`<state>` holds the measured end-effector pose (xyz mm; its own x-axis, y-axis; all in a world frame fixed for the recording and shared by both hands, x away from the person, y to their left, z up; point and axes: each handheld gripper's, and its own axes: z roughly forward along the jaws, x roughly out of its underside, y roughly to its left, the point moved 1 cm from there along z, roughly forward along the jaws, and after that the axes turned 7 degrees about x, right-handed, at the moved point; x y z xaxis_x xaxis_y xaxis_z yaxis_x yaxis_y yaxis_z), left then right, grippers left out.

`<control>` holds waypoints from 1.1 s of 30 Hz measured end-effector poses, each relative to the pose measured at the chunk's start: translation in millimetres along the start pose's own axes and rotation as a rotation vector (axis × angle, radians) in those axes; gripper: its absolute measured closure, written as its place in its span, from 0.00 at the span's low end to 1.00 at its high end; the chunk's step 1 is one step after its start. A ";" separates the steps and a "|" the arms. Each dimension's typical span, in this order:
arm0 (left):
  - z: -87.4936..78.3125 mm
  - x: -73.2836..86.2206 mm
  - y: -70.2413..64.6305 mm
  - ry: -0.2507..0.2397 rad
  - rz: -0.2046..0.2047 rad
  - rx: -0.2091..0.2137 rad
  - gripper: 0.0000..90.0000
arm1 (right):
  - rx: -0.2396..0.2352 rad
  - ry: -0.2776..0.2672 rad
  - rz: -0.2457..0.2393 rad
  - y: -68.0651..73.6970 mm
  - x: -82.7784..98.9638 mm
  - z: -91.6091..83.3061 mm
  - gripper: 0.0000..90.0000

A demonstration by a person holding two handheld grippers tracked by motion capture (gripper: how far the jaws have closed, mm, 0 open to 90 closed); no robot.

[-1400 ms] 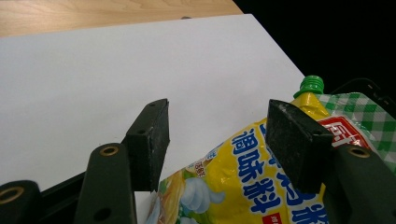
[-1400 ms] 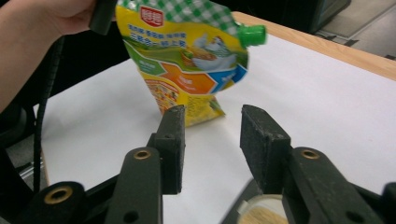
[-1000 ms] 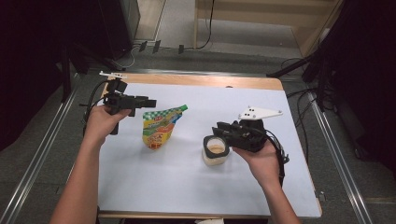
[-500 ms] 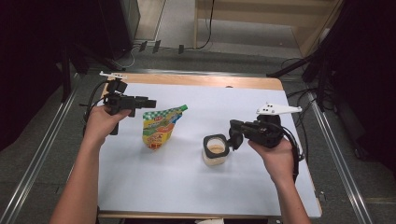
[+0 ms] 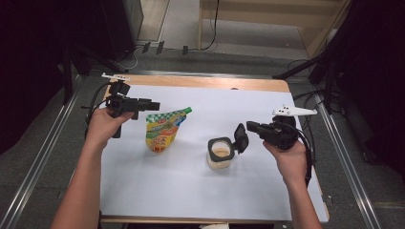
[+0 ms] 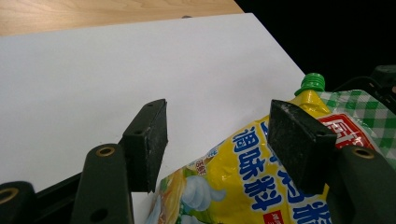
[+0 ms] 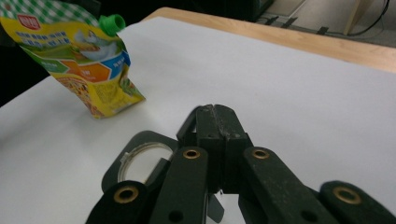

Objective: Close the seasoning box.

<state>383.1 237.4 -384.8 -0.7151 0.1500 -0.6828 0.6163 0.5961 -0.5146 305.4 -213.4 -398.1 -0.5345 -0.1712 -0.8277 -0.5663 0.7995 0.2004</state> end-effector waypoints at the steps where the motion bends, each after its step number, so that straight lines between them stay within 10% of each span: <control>1: 0.0 0.0 0.0 -0.002 -0.002 0.001 0.43 | 0.000 0.008 0.003 -0.9 1.6 2.4 1.00; 33: 0.6 0.7 -0.7 0.002 0.005 0.007 0.43 | -0.101 0.055 -0.005 21.3 9.7 28.4 1.00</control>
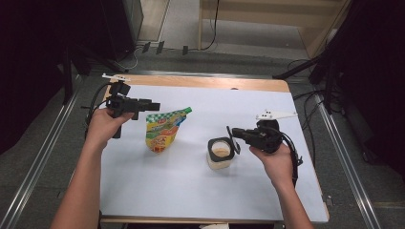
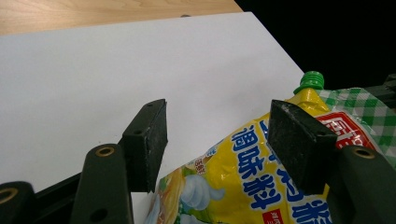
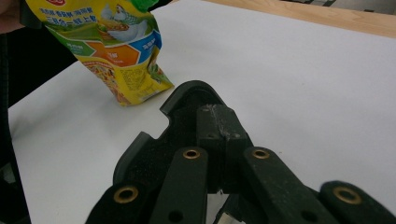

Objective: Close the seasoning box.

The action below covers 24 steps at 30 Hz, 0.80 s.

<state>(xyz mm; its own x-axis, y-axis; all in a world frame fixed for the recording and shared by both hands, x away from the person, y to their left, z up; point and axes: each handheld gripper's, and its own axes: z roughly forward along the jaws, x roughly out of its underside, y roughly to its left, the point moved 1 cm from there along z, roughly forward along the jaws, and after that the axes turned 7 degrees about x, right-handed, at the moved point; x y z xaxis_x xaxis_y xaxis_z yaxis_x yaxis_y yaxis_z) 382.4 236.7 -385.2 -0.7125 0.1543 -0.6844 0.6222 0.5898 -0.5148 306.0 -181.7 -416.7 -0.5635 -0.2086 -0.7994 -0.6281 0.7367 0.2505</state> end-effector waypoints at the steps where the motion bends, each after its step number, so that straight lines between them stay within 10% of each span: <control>1: -0.1 -0.1 -0.2 -0.002 0.000 0.000 0.43 | -0.002 0.000 -0.003 0.5 0.2 0.9 1.00; 24: 2.5 0.4 -0.7 0.007 0.004 0.003 0.43 | -0.048 0.083 -0.037 15.0 13.3 31.5 1.00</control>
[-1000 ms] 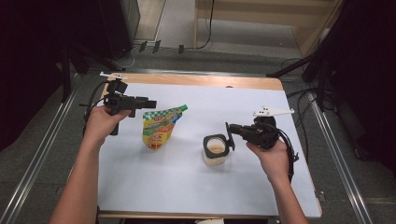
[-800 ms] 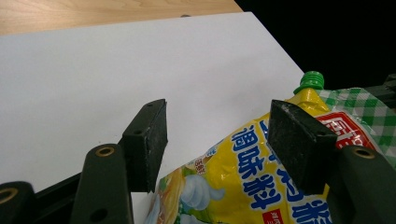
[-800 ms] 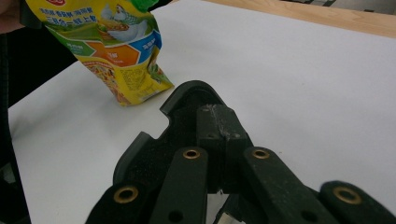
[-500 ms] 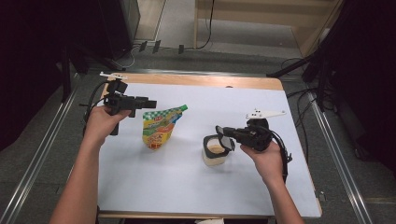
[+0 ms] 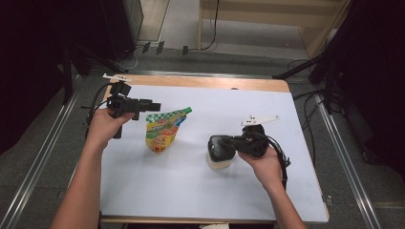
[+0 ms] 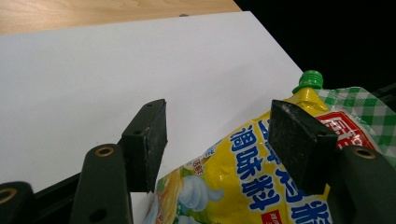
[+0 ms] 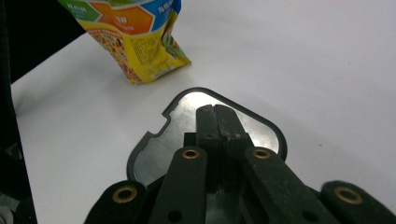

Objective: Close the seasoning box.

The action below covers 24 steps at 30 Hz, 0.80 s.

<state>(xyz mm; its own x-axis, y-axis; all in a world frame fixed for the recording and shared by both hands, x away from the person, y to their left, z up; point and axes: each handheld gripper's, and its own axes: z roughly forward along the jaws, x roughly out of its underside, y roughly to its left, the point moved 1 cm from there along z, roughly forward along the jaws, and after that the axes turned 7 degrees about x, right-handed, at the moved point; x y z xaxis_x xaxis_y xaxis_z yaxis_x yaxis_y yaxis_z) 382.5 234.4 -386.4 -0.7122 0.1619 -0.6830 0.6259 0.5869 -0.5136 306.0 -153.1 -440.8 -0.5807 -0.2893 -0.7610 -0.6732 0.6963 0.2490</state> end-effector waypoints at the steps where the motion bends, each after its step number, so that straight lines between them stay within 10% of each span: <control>1: 0.8 0.3 0.0 0.002 0.000 0.000 0.43 | -0.001 0.007 0.000 0.6 0.6 1.6 1.00; 24: 2.1 1.2 0.7 0.012 0.000 -0.002 0.43 | 0.017 -0.013 -0.020 0.4 -0.5 -0.1 0.93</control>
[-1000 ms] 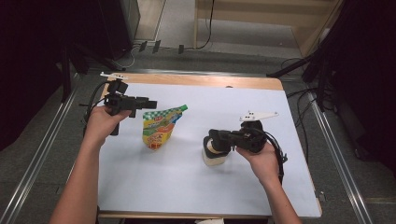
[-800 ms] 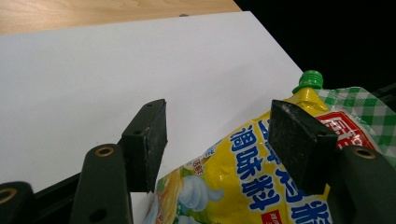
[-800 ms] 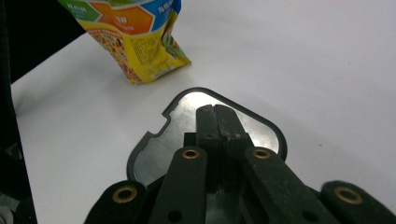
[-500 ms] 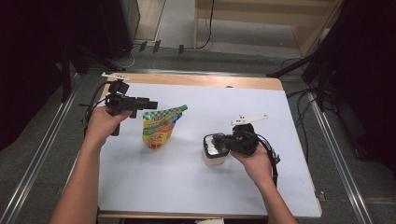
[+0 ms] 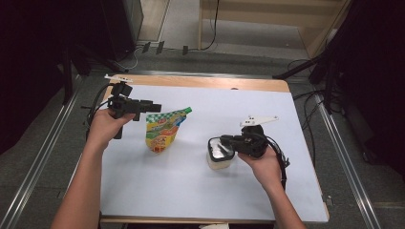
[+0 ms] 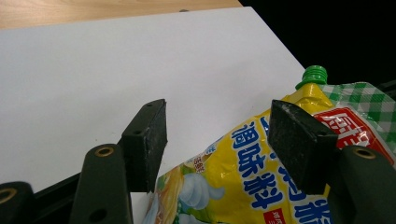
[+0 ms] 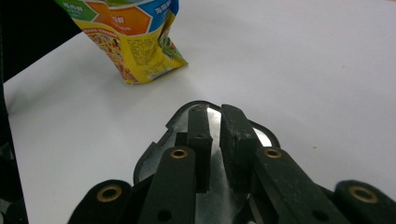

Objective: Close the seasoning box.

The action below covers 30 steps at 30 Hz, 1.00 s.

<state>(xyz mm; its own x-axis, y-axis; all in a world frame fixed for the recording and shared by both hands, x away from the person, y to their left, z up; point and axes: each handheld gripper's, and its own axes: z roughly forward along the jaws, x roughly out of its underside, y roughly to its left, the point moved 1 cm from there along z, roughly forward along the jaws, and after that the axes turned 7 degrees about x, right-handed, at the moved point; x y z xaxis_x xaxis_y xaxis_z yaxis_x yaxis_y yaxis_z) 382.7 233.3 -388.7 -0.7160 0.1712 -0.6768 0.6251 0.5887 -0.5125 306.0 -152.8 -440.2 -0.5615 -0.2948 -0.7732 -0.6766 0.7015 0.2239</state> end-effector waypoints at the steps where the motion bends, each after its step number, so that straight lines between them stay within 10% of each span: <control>1: -0.1 0.1 -0.1 -0.001 0.001 0.001 0.43 | 0.001 -0.001 0.003 -0.5 0.0 -0.7 0.92; 30: -1.1 1.6 4.3 -0.006 -0.012 0.000 0.43 | 0.114 -0.120 0.033 -41.7 4.2 -30.9 0.71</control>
<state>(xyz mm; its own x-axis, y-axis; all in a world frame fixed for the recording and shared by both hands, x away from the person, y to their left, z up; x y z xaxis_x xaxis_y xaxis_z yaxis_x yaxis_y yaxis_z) 383.9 236.9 -391.4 -0.7218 0.1587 -0.6737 0.6161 0.5909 -0.5208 317.1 -203.4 -434.5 -0.5168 -0.1958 -0.8334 -0.5966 0.7805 0.1866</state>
